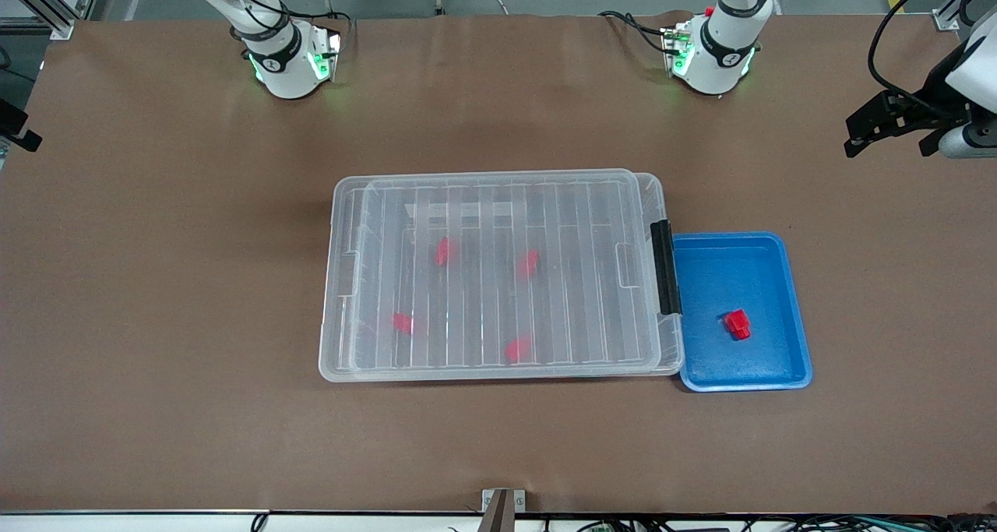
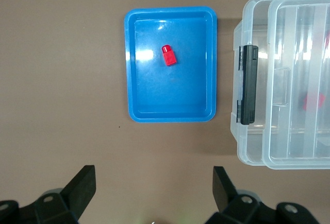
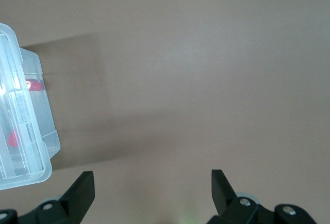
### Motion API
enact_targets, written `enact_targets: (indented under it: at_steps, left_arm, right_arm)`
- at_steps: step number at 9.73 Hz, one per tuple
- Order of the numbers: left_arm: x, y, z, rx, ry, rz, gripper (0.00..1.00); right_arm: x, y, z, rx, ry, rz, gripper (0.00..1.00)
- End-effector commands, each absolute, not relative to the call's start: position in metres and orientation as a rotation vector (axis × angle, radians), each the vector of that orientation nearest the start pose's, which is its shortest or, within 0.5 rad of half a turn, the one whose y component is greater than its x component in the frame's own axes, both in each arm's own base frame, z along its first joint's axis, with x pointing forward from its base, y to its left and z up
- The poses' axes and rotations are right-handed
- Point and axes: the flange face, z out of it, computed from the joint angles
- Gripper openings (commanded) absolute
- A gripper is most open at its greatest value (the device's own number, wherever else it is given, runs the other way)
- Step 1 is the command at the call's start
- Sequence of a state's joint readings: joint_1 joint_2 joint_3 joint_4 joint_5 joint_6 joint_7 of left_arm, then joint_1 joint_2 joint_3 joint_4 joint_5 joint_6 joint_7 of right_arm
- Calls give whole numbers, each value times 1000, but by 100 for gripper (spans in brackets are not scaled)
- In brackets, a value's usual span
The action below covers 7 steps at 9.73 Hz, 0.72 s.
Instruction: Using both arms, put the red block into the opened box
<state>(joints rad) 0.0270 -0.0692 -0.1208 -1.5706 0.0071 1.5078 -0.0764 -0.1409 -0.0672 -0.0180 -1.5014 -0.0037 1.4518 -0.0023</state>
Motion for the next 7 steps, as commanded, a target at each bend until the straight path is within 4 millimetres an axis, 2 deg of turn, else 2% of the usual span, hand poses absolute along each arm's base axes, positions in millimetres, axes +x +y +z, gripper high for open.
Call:
enact_targets:
  at_steps: [1,2,3,4,5,6,7]
  left_arm:
    - [527,-48,647,-3124,42,61,100]
    - [534,-44,642,-3125,30,73,100]
    - [546,-44,636,-3116,36,81,100]
    - [558,-42,619,-3116,29,126,100]
    - [571,-41,597,-3110,9,156,100]
    - [588,-38,569,-3092,10,155,100]
    - [598,-38,537,-3080,14,178,100]
  right_arm:
    - [514,-87,685,-3145,259,-18,100]
    - [514,-86,685,-3146,255,-20,100]
    - [519,-80,677,-3150,219,4,100]
    - [539,-58,653,-3148,148,71,100]
    - [548,-6,649,-3155,18,46,100]
    - [564,39,624,-3162,-22,73,100]
    - [579,80,591,-3161,34,126,100]
